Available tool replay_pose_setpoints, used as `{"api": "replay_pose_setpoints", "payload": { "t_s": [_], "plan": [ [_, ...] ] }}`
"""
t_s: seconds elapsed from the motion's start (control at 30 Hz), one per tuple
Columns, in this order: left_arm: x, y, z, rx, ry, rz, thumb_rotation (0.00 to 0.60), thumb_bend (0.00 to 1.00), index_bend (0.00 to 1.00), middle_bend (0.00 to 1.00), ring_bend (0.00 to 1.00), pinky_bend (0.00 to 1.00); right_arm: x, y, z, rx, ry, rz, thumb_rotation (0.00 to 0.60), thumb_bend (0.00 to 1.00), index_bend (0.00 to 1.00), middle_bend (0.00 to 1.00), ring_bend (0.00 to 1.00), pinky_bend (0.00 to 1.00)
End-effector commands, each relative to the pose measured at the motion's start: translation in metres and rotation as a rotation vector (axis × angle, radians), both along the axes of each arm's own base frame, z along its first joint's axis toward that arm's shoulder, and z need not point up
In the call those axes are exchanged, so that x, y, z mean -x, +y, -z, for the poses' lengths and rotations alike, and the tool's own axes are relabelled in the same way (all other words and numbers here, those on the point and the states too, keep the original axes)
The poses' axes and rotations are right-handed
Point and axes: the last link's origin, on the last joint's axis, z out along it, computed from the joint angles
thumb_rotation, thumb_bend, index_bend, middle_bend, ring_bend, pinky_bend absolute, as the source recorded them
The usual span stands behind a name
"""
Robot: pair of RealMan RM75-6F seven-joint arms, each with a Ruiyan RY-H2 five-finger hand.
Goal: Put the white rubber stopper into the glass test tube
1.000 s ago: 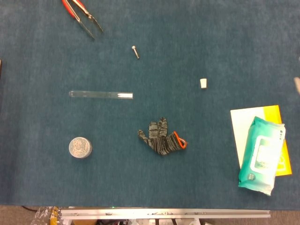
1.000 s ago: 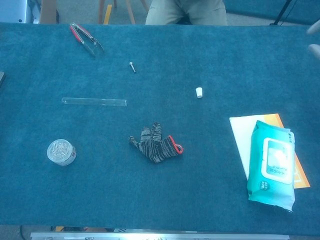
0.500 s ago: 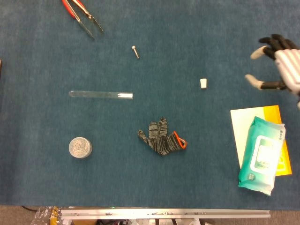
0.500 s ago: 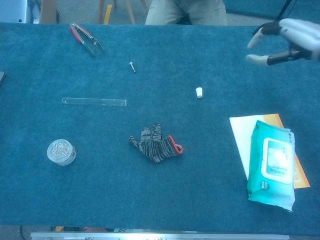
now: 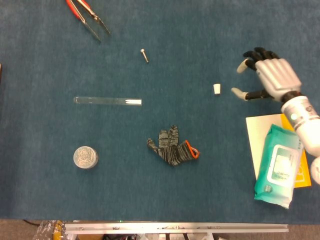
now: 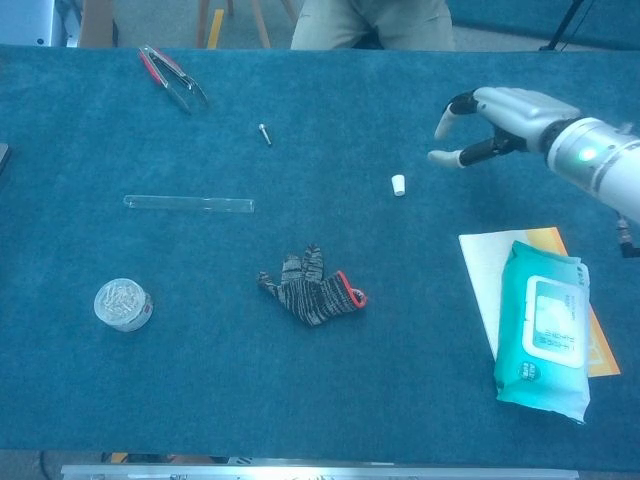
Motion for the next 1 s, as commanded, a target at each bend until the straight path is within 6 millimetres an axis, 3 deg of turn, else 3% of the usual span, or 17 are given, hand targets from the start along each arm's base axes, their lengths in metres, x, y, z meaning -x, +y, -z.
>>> {"api": "replay_pose_setpoints", "payload": {
  "t_s": [0.03,0.5,1.0],
  "plan": [
    [0.001,0.001,0.000,0.002,-0.003,-0.002,0.600,0.34,0.26,0.23,0.07,0.08,-0.002,-0.001,0.012,-0.028,0.016,0.006,0.286,0.24,0.34,0.16,0.01,0.12],
    [0.008,-0.001,-0.003,-0.007,-0.010,-0.015,0.600,0.34,0.26,0.23,0.07,0.08,-0.015,-0.012,0.048,-0.084,0.072,0.022,0.275,0.23,0.34,0.16,0.01,0.12],
    [0.011,-0.002,-0.004,-0.011,-0.007,-0.019,0.600,0.34,0.26,0.23,0.07,0.08,-0.015,-0.016,0.063,-0.105,0.072,0.040,0.275,0.23,0.33,0.16,0.01,0.12]
  ]
}}
